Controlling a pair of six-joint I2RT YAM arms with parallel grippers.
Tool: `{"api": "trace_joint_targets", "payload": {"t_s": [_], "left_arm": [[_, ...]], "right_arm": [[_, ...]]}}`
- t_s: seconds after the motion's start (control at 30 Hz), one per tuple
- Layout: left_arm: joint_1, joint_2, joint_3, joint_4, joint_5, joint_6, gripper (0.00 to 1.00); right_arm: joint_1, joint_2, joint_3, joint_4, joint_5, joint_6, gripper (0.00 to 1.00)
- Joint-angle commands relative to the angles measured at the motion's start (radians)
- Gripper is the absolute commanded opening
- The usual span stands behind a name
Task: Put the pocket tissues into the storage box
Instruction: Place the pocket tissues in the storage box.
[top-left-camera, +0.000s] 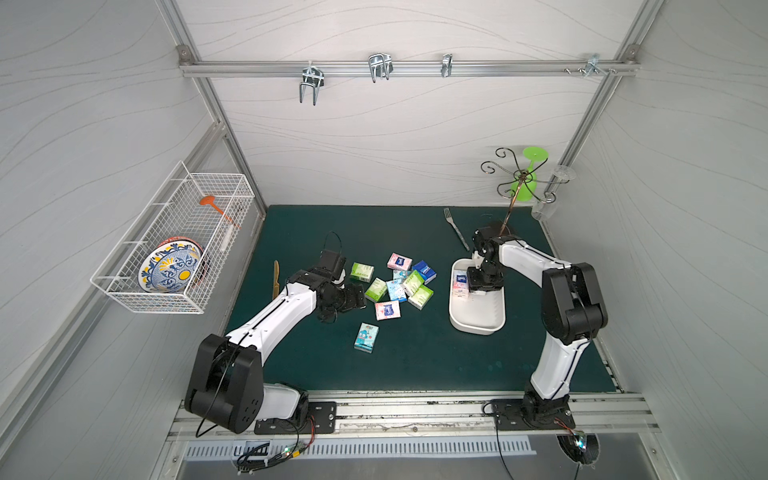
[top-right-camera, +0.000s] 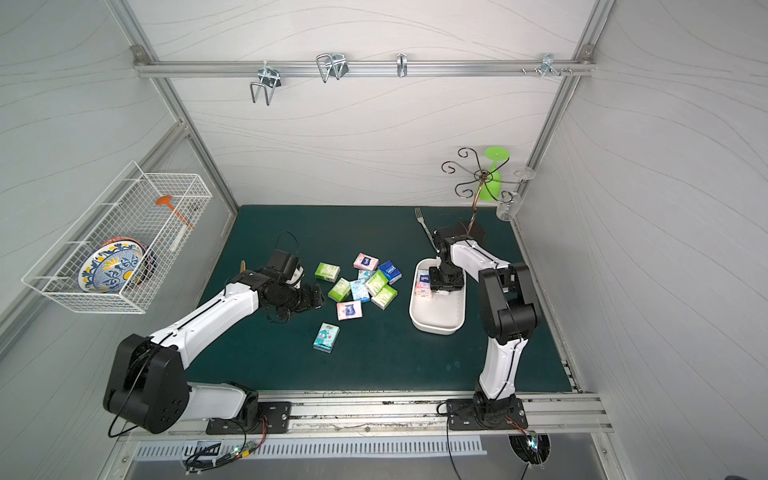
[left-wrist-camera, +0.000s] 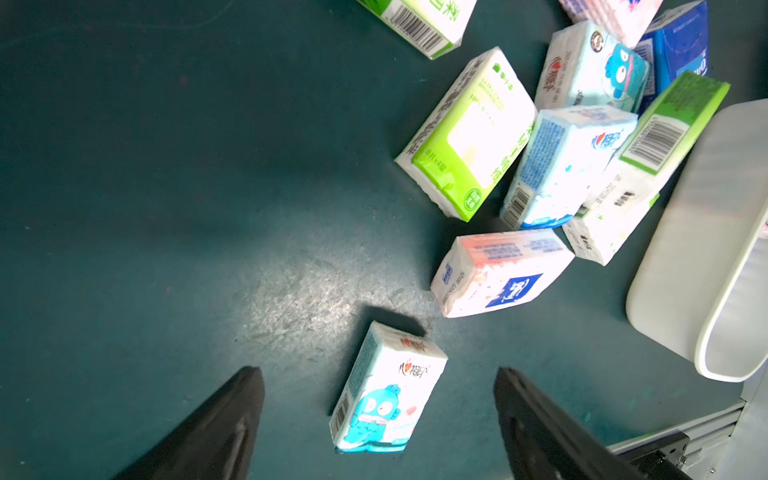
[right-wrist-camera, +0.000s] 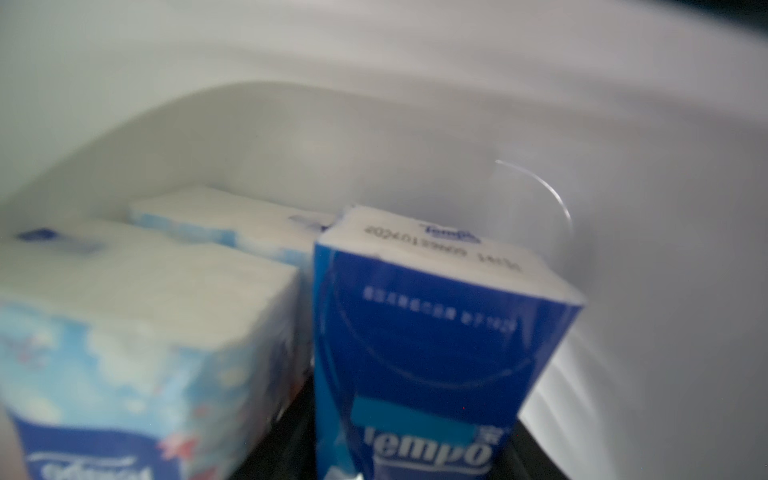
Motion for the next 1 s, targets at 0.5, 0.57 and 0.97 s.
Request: {"api": "trace_joint_targets", "payload": {"t_s": [0.5,0.57,0.97], "left_arm": [[-0.004,-0.031,0.009,0.022,-0.028,-0.007,0.92],[-0.004,-0.036,-0.002,0.035,-0.035,-0.018,0.92],[-0.004,-0.063,-0.040,0.068,-0.084,-0.065,0.92]], "right_arm": [[0.087,-0.221,0.004,-0.133,0.030,0.052,0.69],[0.158,-0.259,0.005,-0.158,0.054,0.078,0.71],[0.580,-0.254,0.034,0.007,-0.025,0.391,0.83]]}}
